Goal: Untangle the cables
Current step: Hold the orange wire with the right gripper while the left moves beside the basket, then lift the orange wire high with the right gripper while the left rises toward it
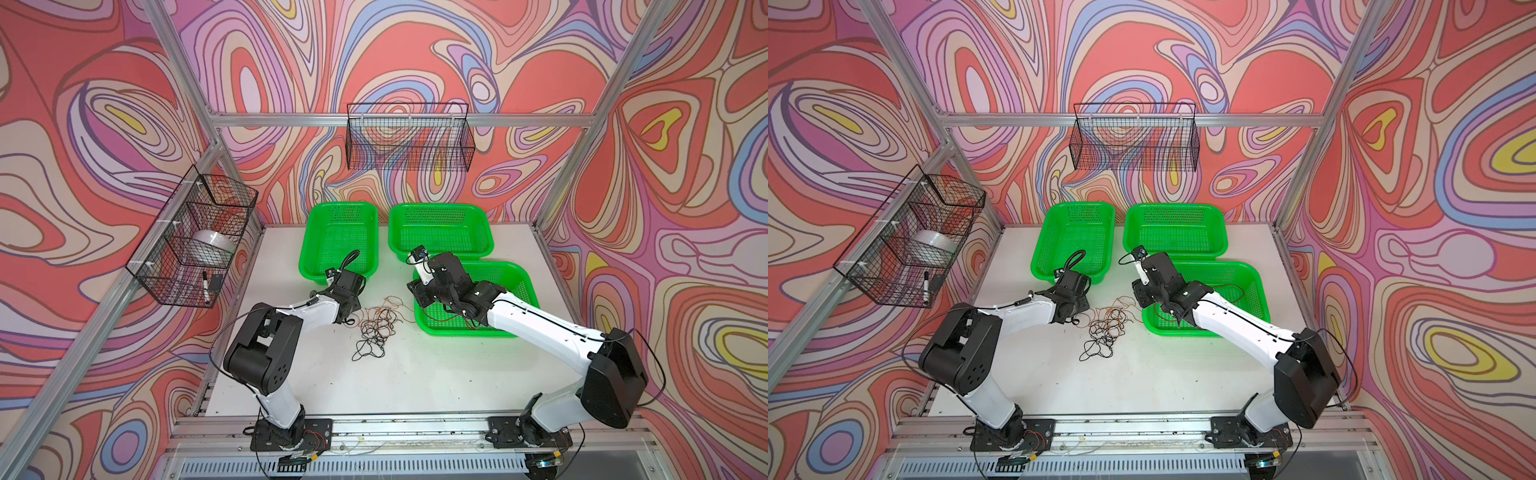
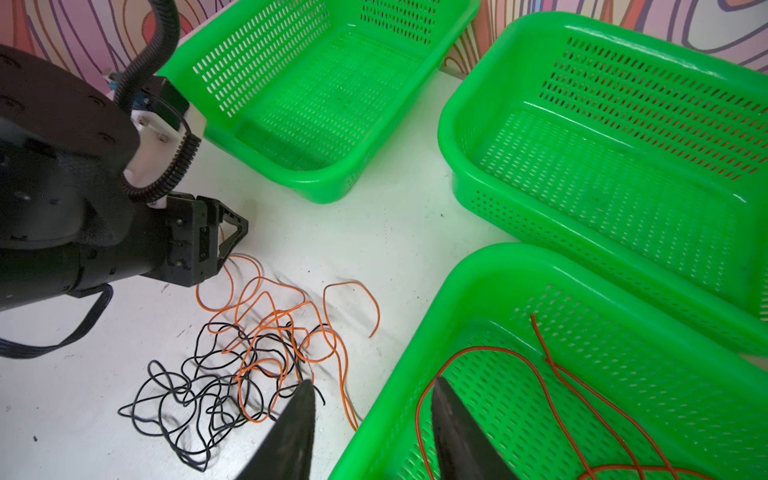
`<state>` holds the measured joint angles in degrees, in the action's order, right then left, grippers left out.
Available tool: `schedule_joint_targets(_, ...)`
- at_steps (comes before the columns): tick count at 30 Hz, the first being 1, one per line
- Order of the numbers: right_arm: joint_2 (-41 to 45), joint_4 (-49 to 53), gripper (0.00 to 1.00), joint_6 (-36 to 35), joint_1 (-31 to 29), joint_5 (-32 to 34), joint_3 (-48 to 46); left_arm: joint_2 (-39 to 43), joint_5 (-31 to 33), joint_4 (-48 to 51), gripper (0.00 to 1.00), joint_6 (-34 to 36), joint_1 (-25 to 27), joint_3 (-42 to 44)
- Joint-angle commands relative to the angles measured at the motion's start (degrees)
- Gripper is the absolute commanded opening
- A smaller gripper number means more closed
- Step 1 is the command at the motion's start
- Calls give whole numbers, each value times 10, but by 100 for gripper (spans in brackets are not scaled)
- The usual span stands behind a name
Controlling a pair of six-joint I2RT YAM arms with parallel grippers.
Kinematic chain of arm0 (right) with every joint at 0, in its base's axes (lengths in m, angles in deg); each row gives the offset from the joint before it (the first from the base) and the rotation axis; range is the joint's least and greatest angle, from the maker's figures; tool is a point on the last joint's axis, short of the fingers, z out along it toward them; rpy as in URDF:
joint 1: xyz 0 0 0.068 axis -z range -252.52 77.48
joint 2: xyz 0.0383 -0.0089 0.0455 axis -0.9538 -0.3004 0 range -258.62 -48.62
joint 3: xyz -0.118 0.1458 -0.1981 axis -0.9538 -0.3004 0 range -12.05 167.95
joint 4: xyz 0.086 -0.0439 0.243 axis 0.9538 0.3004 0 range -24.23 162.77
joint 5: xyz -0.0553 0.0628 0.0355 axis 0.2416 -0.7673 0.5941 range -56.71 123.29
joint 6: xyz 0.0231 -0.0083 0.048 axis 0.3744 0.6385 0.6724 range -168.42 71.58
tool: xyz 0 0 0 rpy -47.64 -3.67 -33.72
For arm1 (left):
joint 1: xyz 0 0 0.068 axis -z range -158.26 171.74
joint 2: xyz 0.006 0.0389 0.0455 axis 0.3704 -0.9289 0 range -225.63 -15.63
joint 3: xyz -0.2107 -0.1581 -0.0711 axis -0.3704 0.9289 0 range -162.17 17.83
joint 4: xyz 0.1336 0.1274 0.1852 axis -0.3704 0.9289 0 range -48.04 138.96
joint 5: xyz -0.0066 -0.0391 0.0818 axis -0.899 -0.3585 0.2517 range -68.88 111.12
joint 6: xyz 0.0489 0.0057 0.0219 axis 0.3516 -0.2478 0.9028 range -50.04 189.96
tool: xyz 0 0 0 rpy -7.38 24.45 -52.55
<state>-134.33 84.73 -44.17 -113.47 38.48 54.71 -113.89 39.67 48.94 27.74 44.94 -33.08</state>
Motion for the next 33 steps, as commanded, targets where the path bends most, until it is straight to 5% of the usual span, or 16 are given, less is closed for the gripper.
schedule_joint_targets(1, 14, 7, 46, 6, 0, 11, -4, -11, 28, -30, 43, -3, -3, -6)
schedule_joint_targets(14, 10, 2, 45, -2, 0, 0, 3, 5, -11, -89, 7, 63, -5, 9)
schedule_joint_targets(24, 17, -4, 44, 6, 0, -15, -2, 30, -30, -80, 0, 86, -6, 15)
schedule_joint_targets(33, 25, -59, 48, -9, 0, -153, -7, 201, -90, -69, 0, 174, 1, 20)
